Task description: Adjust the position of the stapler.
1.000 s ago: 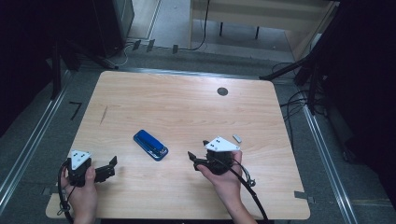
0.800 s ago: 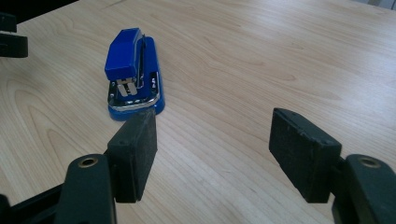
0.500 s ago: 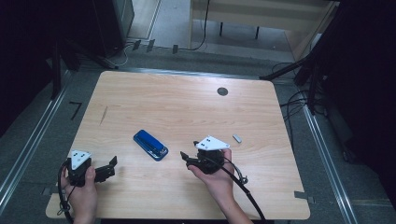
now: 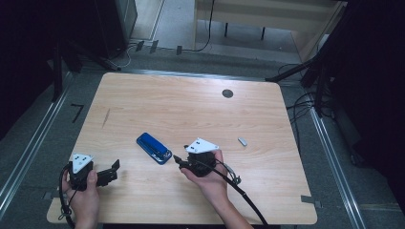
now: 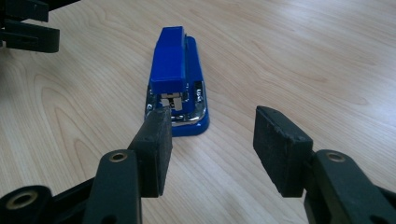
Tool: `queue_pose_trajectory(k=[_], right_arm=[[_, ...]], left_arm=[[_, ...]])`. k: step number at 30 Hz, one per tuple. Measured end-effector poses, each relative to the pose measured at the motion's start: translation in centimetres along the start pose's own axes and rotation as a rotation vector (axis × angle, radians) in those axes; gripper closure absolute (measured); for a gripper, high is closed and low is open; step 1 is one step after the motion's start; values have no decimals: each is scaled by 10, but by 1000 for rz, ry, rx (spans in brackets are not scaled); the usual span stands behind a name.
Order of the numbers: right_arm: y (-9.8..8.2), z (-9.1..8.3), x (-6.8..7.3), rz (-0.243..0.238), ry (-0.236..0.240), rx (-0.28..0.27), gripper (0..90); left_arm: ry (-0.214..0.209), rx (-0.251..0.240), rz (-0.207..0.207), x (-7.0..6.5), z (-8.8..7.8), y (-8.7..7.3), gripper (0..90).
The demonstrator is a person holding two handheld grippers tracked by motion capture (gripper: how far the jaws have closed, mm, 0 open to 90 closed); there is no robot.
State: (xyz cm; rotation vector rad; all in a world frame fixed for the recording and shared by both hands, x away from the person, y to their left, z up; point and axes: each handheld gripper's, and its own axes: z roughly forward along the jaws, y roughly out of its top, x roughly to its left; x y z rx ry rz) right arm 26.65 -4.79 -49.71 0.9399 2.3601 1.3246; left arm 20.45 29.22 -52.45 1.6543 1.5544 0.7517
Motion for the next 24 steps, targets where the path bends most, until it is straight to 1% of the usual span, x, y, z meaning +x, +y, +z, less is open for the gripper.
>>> queue_pose_trajectory(k=[4, 8, 9, 13, 15, 18, 19, 22, 23, 24], right_arm=[[2, 8, 3, 8, 12, 12, 528], [3, 14, 6, 8, 15, 21, 529], [4, 18, 8, -1, 18, 25, 527], [6, 23, 11, -5, 41, 24, 524], [7, 26, 13, -20, 33, 36, 520], [8, 29, 13, -17, 36, 38, 514], [9, 33, 15, -32, 27, 47, 506], [10, 36, 16, -34, 31, 52, 503], [10, 40, 18, -50, 28, 60, 497], [10, 40, 18, -50, 28, 60, 497]], left_arm=[[0, 1, 0, 0, 0, 0, 0], [0, 2, 1, 0, 0, 0, 0], [0, 2, 0, 0, 0, 0, 0], [-1, 0, -2, 0, 0, 0, 0], [-1, 2, -3, 0, 1, 0, 0], [-1, 4, -3, 0, 1, 0, 0], [-1, 5, -4, 0, 1, 0, 0], [0, 6, -4, 0, 1, 0, 0], [-1, 6, -4, 0, 1, 0, 0], [-1, 6, -4, 0, 1, 0, 0]])
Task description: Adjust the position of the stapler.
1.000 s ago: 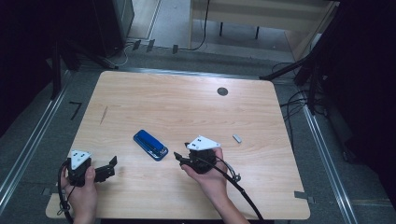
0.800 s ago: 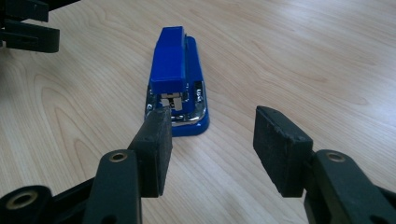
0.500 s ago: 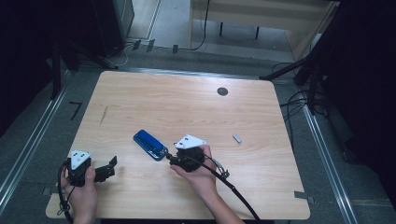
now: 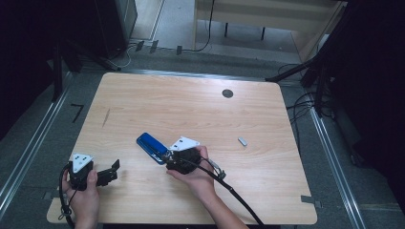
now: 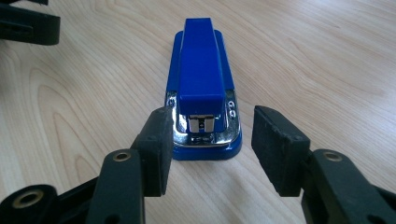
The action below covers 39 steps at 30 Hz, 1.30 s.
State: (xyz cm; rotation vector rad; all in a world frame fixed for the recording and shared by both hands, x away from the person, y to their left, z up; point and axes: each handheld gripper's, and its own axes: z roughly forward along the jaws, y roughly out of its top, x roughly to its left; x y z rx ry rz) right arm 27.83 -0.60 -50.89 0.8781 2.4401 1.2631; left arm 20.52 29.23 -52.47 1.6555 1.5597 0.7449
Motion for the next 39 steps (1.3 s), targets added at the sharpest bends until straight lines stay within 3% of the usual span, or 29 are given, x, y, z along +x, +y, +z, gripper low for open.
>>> queue_pose_trajectory(k=[24, 35, 39], right_arm=[[12, 33, 0, 1, 14, 24, 518], [14, 47, 1, 3, 26, 3, 621], [13, 49, 5, -30, 5, 3, 665]], left_arm=[[-4, 4, -1, 0, 0, 0, 0], [-5, 6, 1, 0, 0, 0, 0], [-5, 4, 0, 0, 0, 0, 0]])
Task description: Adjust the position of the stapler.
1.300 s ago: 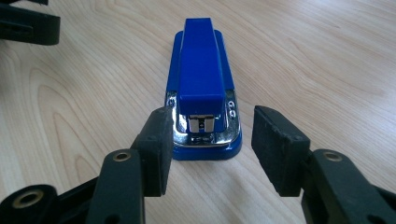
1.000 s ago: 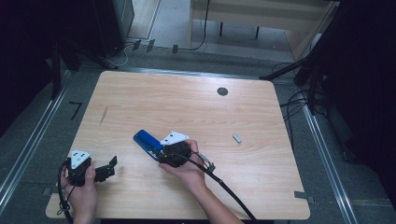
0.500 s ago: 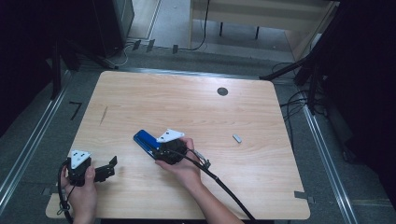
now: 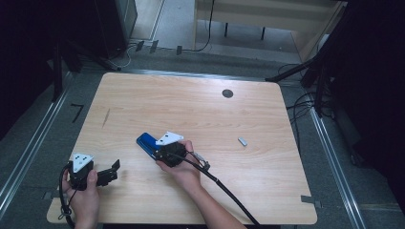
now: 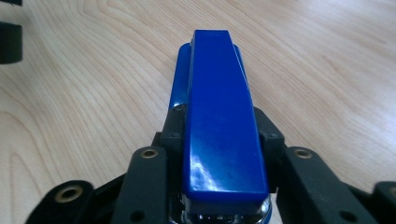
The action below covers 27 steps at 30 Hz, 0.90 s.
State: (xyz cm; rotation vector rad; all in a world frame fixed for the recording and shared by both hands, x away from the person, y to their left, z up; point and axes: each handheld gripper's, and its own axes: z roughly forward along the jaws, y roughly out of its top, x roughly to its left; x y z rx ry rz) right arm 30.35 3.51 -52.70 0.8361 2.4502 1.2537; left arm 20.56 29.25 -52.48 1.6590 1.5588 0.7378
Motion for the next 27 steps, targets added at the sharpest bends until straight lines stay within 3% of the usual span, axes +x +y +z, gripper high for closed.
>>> queue_pose_trajectory(k=[13, 18, 21, 27], right_arm=[[-4, -10, -5, -28, 9, 25, 670], [-15, -26, -13, -37, 16, 21, 671], [-22, -35, -17, -46, 21, 17, 670], [-38, -54, -26, -58, 31, 16, 670]], left_arm=[[-2, 3, 3, 0, 0, 0, 0], [8, 4, 14, -1, 0, 0, 0], [-7, -5, -1, -3, 0, 0, 0], [-28, -3, 32, -15, 2, 0, 0]])
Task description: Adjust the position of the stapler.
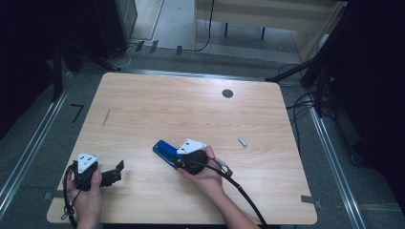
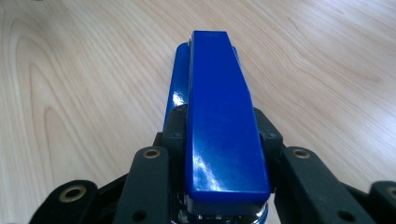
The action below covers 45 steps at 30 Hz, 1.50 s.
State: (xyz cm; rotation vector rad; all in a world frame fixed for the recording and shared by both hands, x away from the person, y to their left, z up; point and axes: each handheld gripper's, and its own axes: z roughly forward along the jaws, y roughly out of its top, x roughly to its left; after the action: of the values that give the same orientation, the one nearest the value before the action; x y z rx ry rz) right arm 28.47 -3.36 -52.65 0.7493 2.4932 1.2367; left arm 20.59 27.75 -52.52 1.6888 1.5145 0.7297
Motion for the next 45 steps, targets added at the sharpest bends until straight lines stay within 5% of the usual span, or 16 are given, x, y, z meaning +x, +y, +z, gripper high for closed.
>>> queue_pose_trajectory(k=[7, 17, 27, 28, 30, 32, 34, 35, 36, 38, 41, 45], right_arm=[[-18, -20, -3, -7, 8, -4, 670], [-40, -46, -2, -11, 20, -7, 670], [-55, -66, -4, -14, 36, 2, 655], [-57, -72, -2, -3, 9, -9, 464], [-59, -76, -2, 3, 13, -13, 432], [-68, -98, -5, 52, 5, -78, 439], [-74, -108, -8, 91, 1, -107, 459], [-77, -114, -9, 107, -8, -118, 484], [-88, -128, -11, 104, -33, -123, 534], [-96, -138, -11, 111, -45, -120, 584], [-104, -143, -9, 128, -22, -109, 652], [-104, -136, -9, 166, 12, -105, 682]], left_arm=[[-51, -5, 39, -17, -1, 1, 0], [-176, -23, 133, -63, -4, 0, 0], [-275, -30, 172, -99, -2, -1, 0], [-303, -38, 193, -108, -2, 0, 0], [-322, -48, 216, -113, -3, 0, 0], [-284, -67, 226, -127, -5, -2, 161], [-292, -63, 230, -130, -5, -3, 305], [-329, -55, 229, -133, -3, -4, 305], [-396, -27, 233, -137, -1, -4, 541], [-434, 21, 244, -144, 4, -4, 675], [-480, 83, 254, -154, 14, -4, 773], [-488, 75, 278, -165, 20, -2, 848]])
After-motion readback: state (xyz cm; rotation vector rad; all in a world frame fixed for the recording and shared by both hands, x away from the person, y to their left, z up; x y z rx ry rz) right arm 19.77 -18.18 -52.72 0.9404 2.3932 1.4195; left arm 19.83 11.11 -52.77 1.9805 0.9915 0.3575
